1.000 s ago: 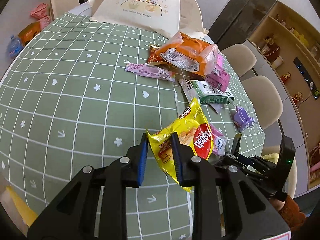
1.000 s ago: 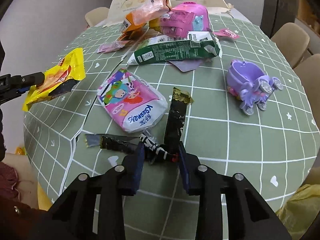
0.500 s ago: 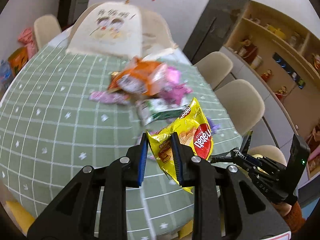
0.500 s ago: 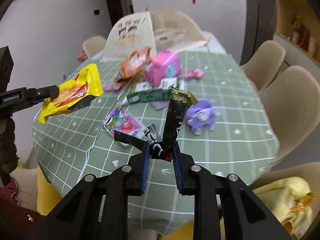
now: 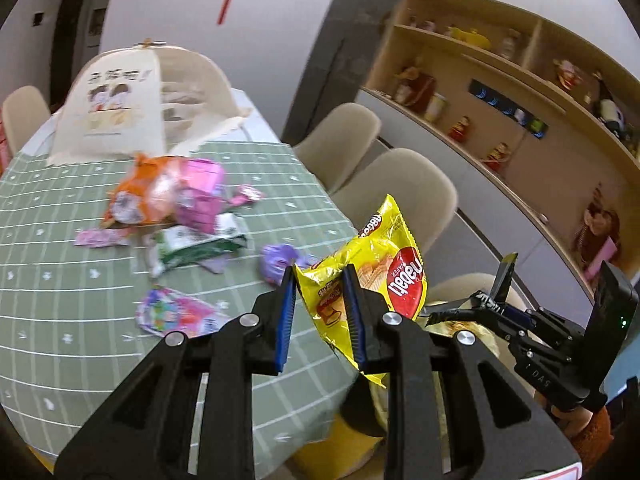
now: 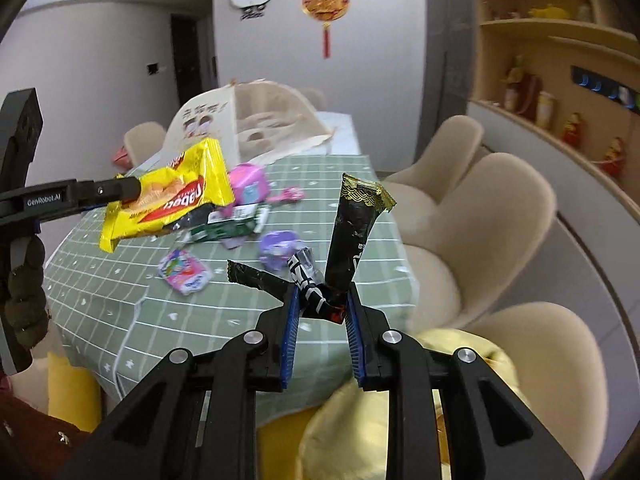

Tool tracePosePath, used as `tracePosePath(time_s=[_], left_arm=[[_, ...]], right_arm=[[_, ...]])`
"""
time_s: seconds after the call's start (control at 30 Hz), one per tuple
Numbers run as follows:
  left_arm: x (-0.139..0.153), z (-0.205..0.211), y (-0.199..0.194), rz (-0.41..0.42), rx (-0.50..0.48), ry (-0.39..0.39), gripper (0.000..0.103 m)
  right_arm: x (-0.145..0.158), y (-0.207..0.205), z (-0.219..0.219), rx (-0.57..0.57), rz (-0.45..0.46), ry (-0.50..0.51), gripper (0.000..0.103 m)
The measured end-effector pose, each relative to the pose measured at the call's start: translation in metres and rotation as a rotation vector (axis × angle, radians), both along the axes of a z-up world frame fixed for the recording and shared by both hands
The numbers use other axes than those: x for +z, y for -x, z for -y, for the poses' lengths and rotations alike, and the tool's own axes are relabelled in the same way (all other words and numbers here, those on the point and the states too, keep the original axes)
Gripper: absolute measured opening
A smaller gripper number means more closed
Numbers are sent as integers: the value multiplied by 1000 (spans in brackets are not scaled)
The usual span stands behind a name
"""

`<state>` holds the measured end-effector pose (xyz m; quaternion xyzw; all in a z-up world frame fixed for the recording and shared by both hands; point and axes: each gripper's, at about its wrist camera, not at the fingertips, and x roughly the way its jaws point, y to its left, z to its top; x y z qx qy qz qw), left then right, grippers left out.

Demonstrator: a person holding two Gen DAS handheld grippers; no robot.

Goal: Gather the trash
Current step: 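Carry the yellow packet and black wrappers over the yellow trash bag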

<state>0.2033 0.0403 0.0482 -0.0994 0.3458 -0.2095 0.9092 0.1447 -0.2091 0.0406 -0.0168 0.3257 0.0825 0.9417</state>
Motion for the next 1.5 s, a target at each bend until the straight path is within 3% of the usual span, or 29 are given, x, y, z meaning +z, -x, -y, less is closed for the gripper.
tracePosePath(time_s=[0.4,0.7,1.2,1.23,1.33,1.5], left_arm=[[-9,110,7,-51,-209,-26,23],[-16,176,10,-72,-338,-64,23],[-89,256,0,-206,-468,-173,23],[-94,260,-1,-223,-480,-167,25],[-105,264,-4,-278,-511,-129,45],[-105,253,-7,-301,-498,-112,47]], right_arm=[[-1,53,89,-191,23,11,22],[-6,84,133,-315,31,15,22],[-15,98,169,-428,15,-14,22],[-15,98,169,-429,14,-16,22],[-18,95,169,-425,8,-29,22],[-27,86,165,-397,-8,-60,22]])
